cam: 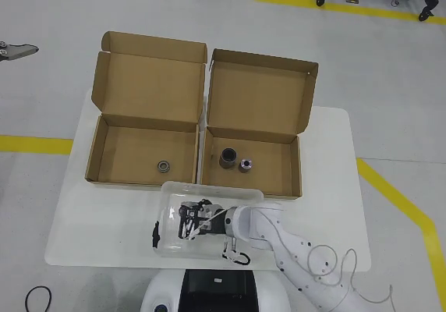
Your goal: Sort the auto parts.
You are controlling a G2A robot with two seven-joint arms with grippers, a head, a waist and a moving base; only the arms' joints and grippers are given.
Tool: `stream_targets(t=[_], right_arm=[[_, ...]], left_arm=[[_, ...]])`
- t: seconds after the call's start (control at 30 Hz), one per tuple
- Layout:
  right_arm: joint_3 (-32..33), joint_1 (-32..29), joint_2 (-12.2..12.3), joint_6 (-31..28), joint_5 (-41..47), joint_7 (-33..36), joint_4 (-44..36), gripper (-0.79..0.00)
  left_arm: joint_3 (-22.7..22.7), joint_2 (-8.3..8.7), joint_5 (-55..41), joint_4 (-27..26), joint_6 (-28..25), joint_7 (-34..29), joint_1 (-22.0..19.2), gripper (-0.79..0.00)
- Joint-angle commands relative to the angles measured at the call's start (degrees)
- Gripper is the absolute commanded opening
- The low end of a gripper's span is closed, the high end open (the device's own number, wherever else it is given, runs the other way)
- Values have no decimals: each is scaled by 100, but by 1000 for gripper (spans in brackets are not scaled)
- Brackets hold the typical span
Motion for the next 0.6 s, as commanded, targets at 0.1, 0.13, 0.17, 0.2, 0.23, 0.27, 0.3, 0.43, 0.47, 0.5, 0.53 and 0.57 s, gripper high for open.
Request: stream_targets(t=[0.1,0.13,0.17,0.2,0.23,0.27,0.3,0.43,0.47,0.5,0.53,0.57], right_arm=[[188,-119,73,6,64,-231,-427,-785],[207,-135,80,9,116,-283,-523,-785],[226,-140,86,7,173,-325,-601,-785],[243,-137,90,15,229,-359,-680,-785],[250,-120,91,4,289,-412,-767,-785],[265,-99,92,2,365,-483,-839,-785],[281,-73,91,-4,447,-555,-898,-785],[341,85,80,34,755,-734,-1119,-785],[349,134,76,35,826,-761,-1160,-785],[358,183,71,51,888,-777,-1205,-785],[368,227,66,82,959,-798,-1253,-785],[376,269,60,104,1035,-813,-1294,-785]], left_arm=[[0,0,0,0,0,0,0,0],[0,0,0,0,0,0,0,0],[0,0,0,0,0,0,0,0],[0,0,0,0,0,0,0,0],[0,0,0,0,0,0,0,0],[0,0,0,0,0,0,0,0],[0,0,0,0,0,0,0,0],[0,0,0,0,0,0,0,0],[0,0,0,0,0,0,0,0],[0,0,0,0,0,0,0,0],[0,0,0,0,0,0,0,0],[0,0,0,0,0,0,0,0]])
